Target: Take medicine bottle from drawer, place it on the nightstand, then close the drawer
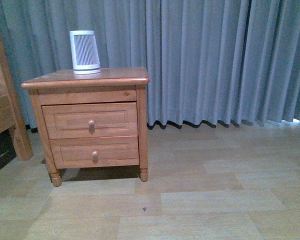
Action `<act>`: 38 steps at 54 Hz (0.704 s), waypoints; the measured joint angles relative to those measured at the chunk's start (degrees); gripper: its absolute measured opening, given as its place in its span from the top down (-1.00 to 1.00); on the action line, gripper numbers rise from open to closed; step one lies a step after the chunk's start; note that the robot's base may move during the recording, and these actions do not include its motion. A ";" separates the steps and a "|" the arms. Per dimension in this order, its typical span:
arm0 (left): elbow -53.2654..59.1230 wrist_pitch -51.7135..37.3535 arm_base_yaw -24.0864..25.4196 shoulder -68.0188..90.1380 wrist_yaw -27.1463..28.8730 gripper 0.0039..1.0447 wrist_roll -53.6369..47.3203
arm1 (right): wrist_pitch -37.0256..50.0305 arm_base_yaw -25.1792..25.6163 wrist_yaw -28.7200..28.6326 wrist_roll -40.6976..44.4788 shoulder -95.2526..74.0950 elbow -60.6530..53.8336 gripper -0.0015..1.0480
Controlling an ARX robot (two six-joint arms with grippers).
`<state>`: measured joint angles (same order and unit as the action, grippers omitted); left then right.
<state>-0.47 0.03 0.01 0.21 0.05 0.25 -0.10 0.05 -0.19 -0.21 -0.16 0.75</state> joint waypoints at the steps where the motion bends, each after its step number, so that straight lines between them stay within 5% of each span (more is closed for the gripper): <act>1: -0.02 0.00 0.00 0.00 0.00 -0.88 0.00 | 0.00 0.00 0.00 0.00 0.00 0.00 -0.87; 38: 0.00 0.00 0.00 0.00 0.00 -0.88 0.00 | -0.02 0.00 0.00 0.00 0.00 0.00 -0.87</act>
<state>-0.47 0.03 0.01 0.21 0.05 0.25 -0.12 0.05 -0.19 -0.21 -0.16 0.75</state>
